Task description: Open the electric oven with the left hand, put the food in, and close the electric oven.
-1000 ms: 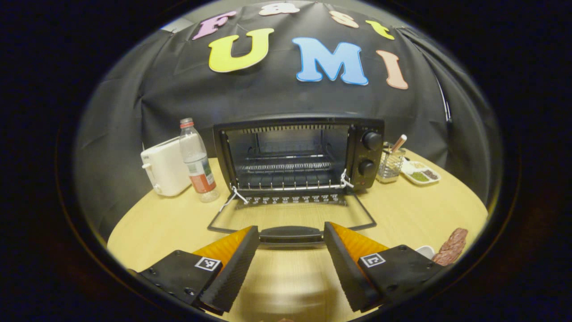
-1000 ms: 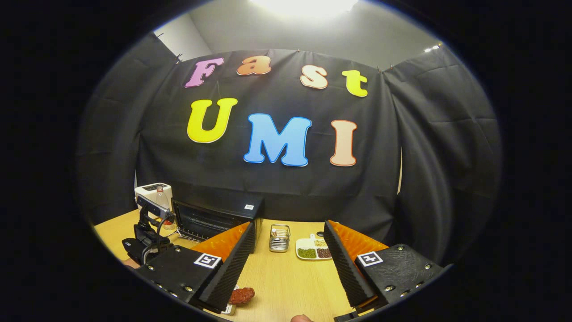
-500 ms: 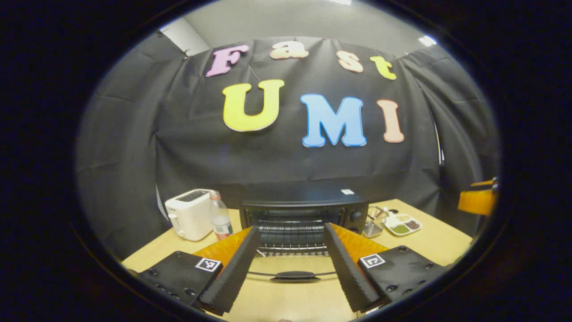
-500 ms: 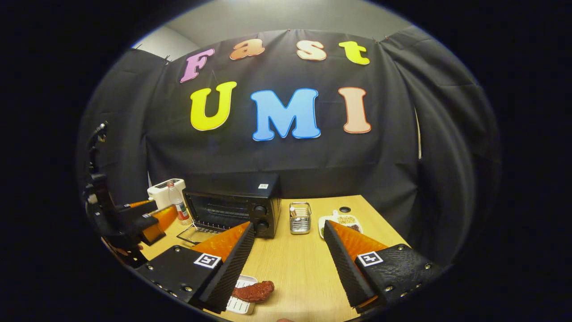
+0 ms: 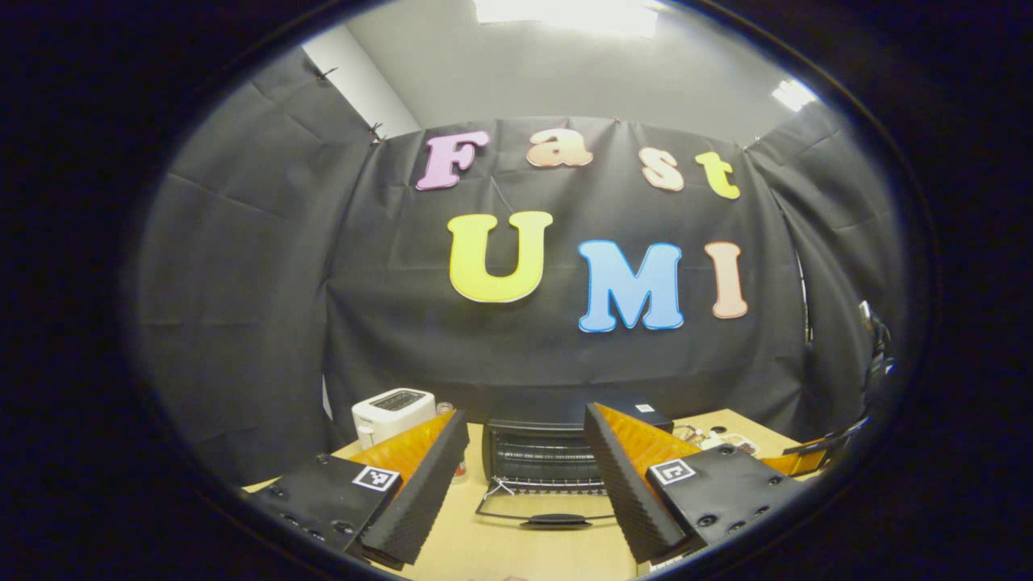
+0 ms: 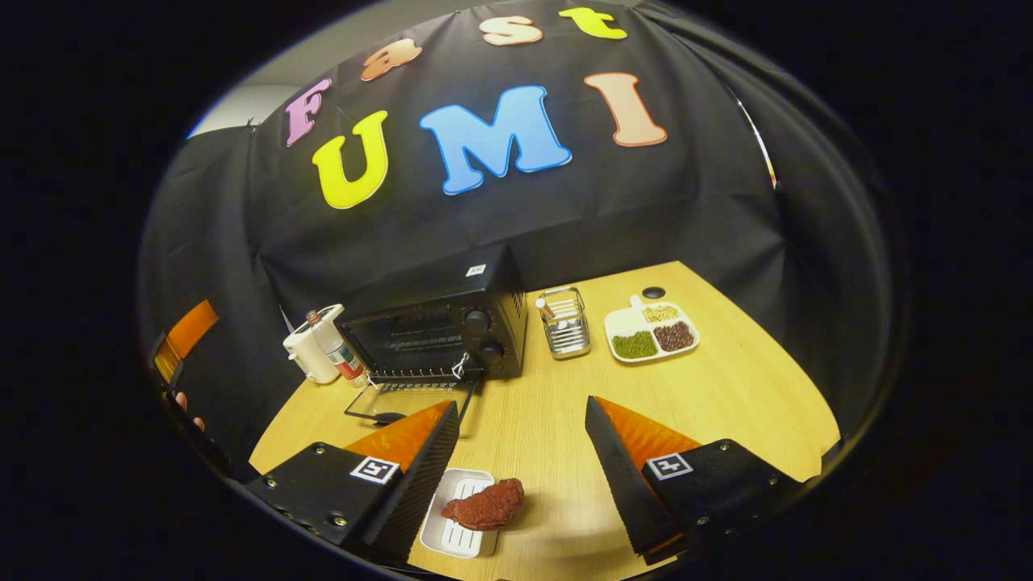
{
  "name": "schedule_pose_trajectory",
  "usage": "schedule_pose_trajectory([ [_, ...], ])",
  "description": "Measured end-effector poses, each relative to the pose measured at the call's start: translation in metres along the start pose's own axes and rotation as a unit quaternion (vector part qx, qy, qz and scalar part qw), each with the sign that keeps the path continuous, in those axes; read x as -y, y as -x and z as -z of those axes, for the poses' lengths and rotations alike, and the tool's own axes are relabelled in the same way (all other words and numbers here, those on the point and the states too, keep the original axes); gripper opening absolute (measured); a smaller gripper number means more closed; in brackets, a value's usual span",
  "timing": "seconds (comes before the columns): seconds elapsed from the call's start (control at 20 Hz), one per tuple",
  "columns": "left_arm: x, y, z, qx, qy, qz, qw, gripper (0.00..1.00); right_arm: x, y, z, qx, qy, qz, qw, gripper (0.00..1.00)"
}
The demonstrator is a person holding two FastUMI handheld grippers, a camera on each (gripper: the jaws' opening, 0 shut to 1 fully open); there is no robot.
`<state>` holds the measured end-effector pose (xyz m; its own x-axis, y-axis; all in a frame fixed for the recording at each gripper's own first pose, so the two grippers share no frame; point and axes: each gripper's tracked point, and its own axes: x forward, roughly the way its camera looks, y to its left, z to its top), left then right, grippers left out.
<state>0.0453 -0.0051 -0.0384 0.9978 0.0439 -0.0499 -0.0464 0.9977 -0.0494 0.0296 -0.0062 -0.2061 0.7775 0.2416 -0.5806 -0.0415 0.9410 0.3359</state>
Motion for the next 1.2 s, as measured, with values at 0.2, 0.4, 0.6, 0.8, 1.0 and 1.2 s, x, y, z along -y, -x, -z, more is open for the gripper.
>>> schedule_pose_trajectory([
  [0.2, -0.014, 0.004, -0.003, 0.0, -0.006, -0.017, 1.0, 1.0, -0.002, -0.016, 0.035, -0.059, -0.06, -0.015, 0.996, 0.96],
  [0.4, -0.025, 0.002, -0.005, -0.002, -0.005, -0.026, 1.0, 1.0, -0.003, -0.028, 0.061, -0.098, -0.107, -0.025, 0.989, 0.96],
  [0.6, -0.033, -0.001, -0.004, -0.006, -0.008, -0.037, 0.999, 1.0, -0.012, -0.03, 0.088, -0.147, -0.151, -0.05, 0.976, 0.96],
  [0.8, -0.037, -0.006, -0.011, 0.001, -0.006, -0.04, 0.999, 0.98, -0.014, -0.035, 0.107, -0.184, -0.218, -0.053, 0.957, 0.81],
  [1.0, -0.044, -0.005, -0.007, -0.002, -0.005, -0.046, 0.999, 1.0, -0.02, -0.035, 0.123, -0.207, -0.227, -0.063, 0.95, 0.81],
  [1.2, -0.052, -0.004, -0.001, -0.007, -0.005, -0.058, 0.998, 1.0, -0.02, -0.037, 0.126, -0.203, -0.244, -0.056, 0.947, 0.35],
])
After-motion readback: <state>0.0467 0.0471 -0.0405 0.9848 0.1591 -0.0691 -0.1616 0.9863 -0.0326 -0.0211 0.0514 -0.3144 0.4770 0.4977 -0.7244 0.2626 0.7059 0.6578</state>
